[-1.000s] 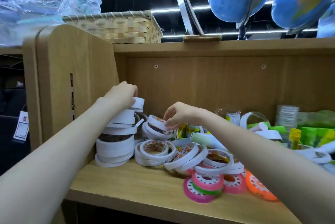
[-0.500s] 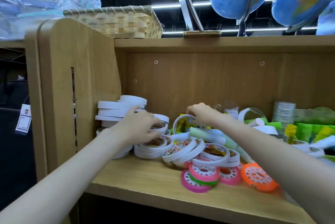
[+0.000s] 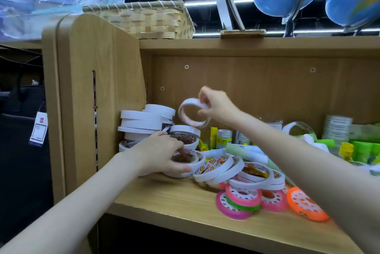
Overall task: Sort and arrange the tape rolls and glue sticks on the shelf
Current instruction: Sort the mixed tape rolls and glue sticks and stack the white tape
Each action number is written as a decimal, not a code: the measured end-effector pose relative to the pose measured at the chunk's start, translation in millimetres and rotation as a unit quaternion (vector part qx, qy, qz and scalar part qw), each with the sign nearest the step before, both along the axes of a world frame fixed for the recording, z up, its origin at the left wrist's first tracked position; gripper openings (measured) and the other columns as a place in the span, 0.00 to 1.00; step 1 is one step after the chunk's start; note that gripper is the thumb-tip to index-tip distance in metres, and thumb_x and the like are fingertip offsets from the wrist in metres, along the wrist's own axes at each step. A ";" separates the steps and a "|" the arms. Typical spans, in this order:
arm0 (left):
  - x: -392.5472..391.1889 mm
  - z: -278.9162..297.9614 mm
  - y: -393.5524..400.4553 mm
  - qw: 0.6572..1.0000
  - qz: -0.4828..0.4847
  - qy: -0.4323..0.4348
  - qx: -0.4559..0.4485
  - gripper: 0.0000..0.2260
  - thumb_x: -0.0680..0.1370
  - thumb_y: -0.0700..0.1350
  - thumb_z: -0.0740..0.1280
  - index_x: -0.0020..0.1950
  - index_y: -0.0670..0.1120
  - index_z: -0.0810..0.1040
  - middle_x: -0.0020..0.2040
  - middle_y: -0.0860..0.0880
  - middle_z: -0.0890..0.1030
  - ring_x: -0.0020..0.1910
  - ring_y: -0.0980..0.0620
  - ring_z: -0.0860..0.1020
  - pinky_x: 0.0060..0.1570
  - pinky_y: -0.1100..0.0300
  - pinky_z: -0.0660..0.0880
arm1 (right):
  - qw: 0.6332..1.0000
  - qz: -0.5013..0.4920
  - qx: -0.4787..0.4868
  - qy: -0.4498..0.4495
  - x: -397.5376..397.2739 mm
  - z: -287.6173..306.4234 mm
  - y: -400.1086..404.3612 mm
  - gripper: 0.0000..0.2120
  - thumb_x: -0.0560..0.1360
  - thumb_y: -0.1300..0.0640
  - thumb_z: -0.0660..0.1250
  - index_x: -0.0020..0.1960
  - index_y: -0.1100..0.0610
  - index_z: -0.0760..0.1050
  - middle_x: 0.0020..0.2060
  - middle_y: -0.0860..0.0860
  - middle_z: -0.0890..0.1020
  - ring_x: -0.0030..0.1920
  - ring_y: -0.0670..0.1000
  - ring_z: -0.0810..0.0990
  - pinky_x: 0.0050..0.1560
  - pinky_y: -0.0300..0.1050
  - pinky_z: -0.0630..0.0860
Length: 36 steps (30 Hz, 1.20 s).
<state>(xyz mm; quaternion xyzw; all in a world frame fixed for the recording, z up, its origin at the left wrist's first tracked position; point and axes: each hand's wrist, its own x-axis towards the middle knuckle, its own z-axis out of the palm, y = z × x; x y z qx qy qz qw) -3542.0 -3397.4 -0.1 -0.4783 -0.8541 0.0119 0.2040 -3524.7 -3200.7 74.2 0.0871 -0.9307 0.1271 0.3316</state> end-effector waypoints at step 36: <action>26.6 -2.8 22.9 0.960 -0.062 -0.230 0.148 0.16 0.75 0.59 0.64 0.58 0.51 0.77 0.55 0.56 0.77 0.56 0.59 0.73 0.58 0.63 0.69 | 0.966 -0.029 -0.106 -0.233 65.6 7.9 73.8 0.05 0.72 0.67 0.67 0.43 0.59 0.74 0.37 0.56 0.79 0.32 0.47 0.79 0.34 0.39 0.77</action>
